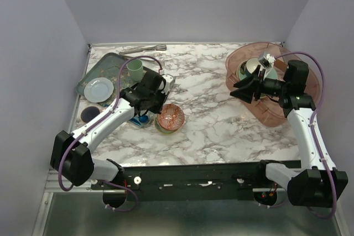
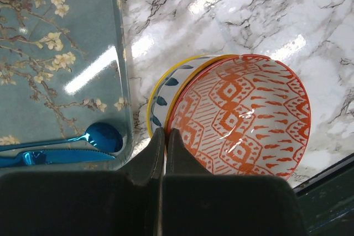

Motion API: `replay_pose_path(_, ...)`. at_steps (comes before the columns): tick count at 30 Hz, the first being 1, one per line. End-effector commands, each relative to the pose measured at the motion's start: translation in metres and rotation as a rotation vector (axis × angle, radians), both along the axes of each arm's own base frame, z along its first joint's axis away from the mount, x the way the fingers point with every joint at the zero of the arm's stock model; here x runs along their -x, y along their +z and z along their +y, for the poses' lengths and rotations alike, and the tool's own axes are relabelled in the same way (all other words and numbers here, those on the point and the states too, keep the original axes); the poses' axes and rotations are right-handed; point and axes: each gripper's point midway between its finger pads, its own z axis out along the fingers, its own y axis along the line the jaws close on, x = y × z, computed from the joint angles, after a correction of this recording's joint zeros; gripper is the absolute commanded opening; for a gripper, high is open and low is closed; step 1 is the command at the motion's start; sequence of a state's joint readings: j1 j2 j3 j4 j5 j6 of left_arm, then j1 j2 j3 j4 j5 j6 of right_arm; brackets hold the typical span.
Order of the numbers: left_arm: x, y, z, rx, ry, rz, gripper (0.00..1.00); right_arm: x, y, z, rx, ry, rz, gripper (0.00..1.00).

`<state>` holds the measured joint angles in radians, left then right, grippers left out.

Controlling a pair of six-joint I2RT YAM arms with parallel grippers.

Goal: Place the mixed dishes into the plastic bin
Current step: Pick up the bowl from the center of the board.

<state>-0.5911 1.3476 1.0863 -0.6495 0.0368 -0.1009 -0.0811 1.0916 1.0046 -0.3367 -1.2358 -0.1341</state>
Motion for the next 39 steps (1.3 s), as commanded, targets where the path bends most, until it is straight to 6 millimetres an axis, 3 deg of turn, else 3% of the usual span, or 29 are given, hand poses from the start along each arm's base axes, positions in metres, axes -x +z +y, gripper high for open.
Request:
replay_pose_path(1,-0.005,0.022,-0.013,0.136,-0.012,-0.040,0.00,-0.002,-0.008,0.008,0.023,0.018,0.013,0.61)
replay_pose_path(11,-0.006,0.005,-0.006,0.129,0.022,0.027,0.00,-0.004,-0.020,0.017,0.046,0.038,0.038,0.61)
replay_pose_path(21,-0.005,-0.004,-0.004,0.155,0.043,0.083,0.00,0.001,-0.039,0.040,0.066,0.111,0.095,0.61)
replay_pose_path(24,-0.004,-0.004,-0.004,0.163,0.044,0.083,0.00,0.003,-0.056,0.058,0.095,0.148,0.150,0.61)
replay_pose_path(31,-0.001,-0.005,-0.005,0.182,0.049,0.093,0.00,0.019,-0.101,0.125,0.226,0.268,0.272,0.66)
replay_pose_path(36,-0.001,-0.007,-0.004,0.184,0.051,0.095,0.00,0.010,-0.118,0.158,0.308,0.225,0.340,0.76)
replay_pose_path(39,-0.001,-0.008,-0.003,0.182,0.055,0.095,0.00,0.000,-0.138,0.172,0.379,0.146,0.384,0.77)
